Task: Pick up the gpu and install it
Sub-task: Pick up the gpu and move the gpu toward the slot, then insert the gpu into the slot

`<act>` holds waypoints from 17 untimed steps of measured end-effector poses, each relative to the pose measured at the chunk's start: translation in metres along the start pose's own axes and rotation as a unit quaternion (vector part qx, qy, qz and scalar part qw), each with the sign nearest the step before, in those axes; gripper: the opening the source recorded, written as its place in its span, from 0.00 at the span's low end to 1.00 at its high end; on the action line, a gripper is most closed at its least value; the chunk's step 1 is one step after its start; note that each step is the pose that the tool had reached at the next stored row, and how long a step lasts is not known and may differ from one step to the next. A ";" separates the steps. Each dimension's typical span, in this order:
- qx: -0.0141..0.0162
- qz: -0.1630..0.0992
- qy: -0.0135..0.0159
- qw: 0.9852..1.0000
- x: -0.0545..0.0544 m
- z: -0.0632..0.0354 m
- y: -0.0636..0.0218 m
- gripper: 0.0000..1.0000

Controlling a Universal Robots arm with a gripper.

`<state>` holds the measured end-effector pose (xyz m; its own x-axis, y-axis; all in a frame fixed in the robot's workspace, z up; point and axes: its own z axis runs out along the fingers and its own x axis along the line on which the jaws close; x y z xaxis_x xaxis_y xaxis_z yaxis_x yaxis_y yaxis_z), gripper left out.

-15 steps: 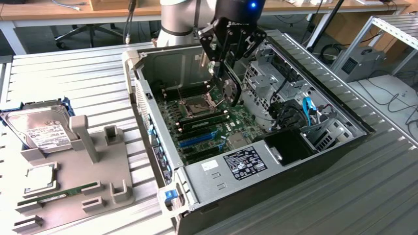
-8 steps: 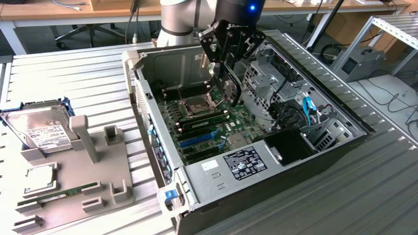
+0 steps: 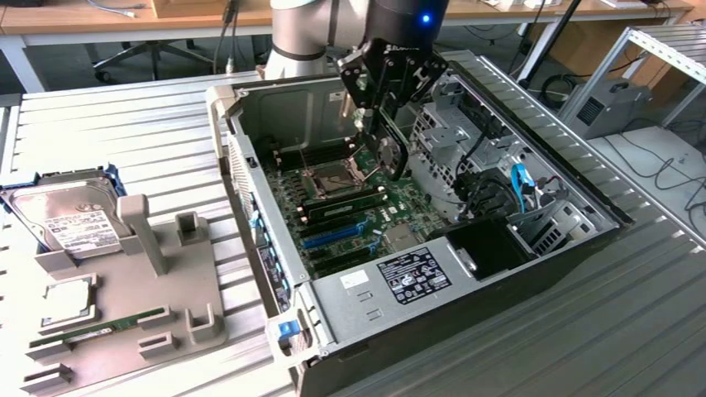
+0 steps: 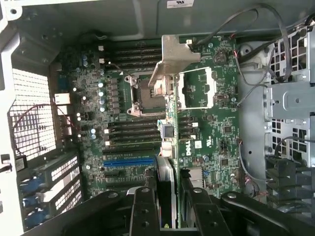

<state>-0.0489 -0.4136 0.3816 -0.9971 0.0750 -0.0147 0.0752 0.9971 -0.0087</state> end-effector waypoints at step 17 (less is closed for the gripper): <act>0.019 -0.089 -0.004 0.996 -0.027 0.0318 0.0219 0.29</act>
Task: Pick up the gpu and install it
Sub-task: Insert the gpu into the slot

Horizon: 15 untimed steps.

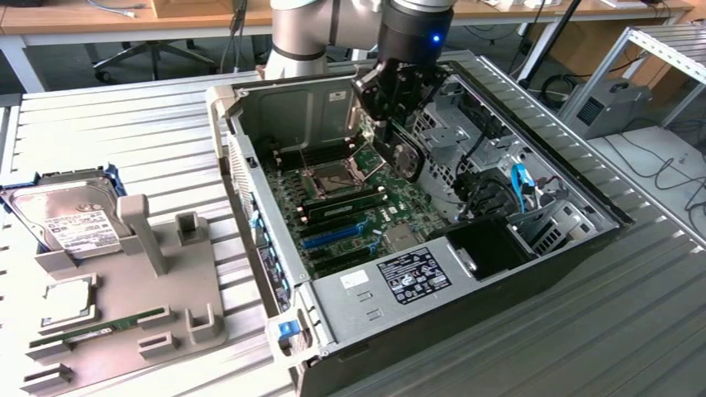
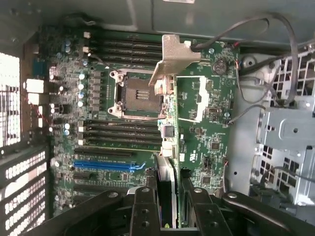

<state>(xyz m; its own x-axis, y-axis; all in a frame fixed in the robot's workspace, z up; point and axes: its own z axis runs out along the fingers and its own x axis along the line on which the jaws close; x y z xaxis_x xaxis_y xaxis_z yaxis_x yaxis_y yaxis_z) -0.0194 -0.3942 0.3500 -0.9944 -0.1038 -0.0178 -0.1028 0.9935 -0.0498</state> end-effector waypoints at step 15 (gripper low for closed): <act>-0.002 -0.137 -0.007 0.990 0.000 0.0000 0.0000 0.29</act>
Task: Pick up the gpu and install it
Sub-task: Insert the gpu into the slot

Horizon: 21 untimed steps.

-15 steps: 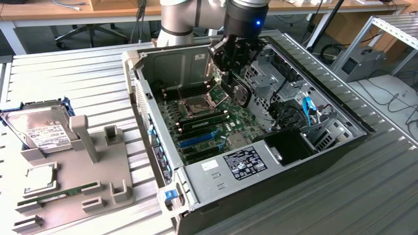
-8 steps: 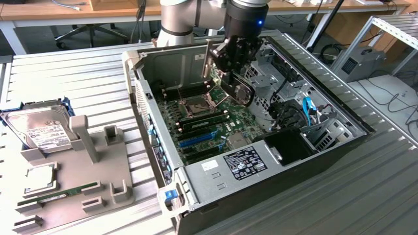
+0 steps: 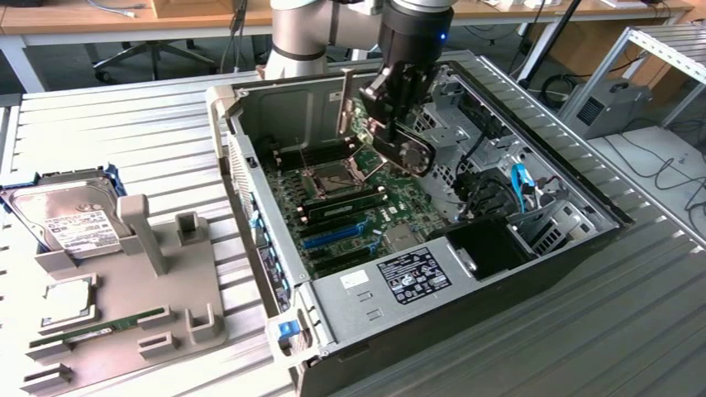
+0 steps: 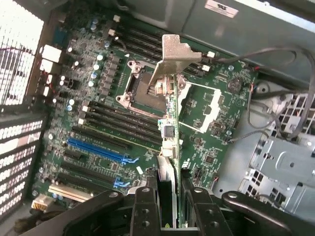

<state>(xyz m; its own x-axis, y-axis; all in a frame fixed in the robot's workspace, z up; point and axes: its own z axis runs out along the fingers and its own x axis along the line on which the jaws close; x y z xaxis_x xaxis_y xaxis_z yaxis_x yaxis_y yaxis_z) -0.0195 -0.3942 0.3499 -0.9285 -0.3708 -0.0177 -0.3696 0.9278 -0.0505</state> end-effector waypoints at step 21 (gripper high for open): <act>-0.002 -0.127 -0.006 0.992 0.000 0.0001 0.0000 0.29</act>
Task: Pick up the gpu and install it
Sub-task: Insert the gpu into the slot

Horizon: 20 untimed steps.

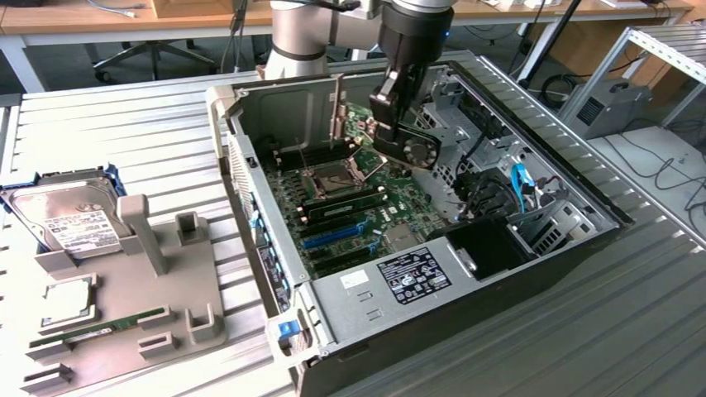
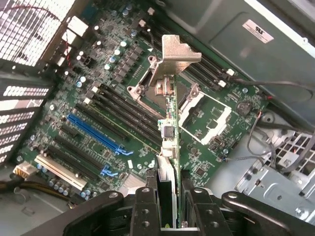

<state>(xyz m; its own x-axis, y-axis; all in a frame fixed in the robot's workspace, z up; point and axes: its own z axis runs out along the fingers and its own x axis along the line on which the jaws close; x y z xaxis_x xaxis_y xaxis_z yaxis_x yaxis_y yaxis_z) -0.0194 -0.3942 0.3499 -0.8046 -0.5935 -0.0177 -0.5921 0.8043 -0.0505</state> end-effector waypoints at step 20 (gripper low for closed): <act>-0.002 -0.111 -0.006 0.994 0.000 0.0000 0.0000 0.29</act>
<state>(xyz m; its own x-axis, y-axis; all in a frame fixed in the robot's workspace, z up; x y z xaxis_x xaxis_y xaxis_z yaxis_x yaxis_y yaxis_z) -0.0194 -0.3942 0.3498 -0.6537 -0.7566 -0.0177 -0.7551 0.6536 -0.0506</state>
